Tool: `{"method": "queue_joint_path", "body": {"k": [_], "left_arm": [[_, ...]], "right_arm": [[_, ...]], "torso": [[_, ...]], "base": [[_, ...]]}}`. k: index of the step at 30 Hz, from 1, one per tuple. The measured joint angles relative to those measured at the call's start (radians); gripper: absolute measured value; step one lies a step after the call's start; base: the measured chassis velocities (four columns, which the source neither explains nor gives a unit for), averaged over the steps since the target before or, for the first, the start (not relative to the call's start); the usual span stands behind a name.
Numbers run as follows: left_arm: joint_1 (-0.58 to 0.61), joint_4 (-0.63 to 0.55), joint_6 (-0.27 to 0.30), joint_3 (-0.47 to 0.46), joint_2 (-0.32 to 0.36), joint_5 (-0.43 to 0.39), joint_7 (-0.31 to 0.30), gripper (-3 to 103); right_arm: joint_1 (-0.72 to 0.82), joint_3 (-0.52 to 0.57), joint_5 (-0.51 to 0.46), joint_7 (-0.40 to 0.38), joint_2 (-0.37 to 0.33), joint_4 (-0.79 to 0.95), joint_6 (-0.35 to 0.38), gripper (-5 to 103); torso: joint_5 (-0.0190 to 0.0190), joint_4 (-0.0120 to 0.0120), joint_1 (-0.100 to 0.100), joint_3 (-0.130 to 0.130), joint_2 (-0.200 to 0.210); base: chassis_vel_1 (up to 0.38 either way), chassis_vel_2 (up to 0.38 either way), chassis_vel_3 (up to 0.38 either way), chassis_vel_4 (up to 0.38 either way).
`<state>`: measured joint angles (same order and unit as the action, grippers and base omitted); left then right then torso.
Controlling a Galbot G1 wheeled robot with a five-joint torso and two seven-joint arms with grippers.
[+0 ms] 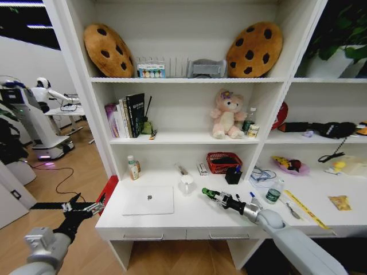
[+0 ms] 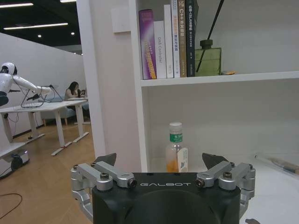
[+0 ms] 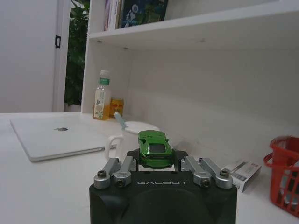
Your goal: Organize the objects on the table.
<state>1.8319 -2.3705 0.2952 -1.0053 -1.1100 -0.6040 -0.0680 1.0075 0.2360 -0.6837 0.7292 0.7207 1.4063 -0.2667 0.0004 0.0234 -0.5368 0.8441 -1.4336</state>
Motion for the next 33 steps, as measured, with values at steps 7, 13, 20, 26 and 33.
{"method": "queue_joint_path", "body": {"k": [7,13,20,26,33], "left_arm": [[0.000,0.000,0.000,0.000,0.000,0.000,0.000,100],[0.000,0.000,0.000,0.000,0.000,0.000,0.000,100],[0.000,0.000,0.000,0.000,0.000,0.000,0.000,100],[0.000,0.000,0.000,0.000,0.000,0.000,0.000,100],[0.000,0.000,0.000,0.000,0.000,0.000,0.000,100]], "right_arm": [[-0.011,0.106,-0.155,-0.003,-0.167,0.139,0.028,36],[-0.263,-0.046,-0.263,-0.013,-0.246,0.180,0.078,36],[-0.717,-0.419,-0.298,-0.016,-0.172,0.045,0.109,36],[-0.968,-0.649,-0.301,0.006,-0.016,-0.142,0.119,36],[-1.121,-0.799,-0.299,0.026,0.113,-0.352,0.114,36]], "torso": [[-0.0004,0.0001,0.000,0.000,0.000],[-0.0002,0.0000,0.000,0.000,0.000],[-0.0006,-0.0004,0.000,0.000,0.000],[-0.0003,-0.0003,0.000,0.000,0.000],[-0.0007,-0.0003,0.000,0.000,0.000]], "base": [[0.000,0.000,0.000,0.000],[0.000,0.000,0.000,0.000],[0.000,0.000,0.000,0.000],[0.000,0.000,0.000,0.000],[0.000,0.000,0.000,0.000]]}}
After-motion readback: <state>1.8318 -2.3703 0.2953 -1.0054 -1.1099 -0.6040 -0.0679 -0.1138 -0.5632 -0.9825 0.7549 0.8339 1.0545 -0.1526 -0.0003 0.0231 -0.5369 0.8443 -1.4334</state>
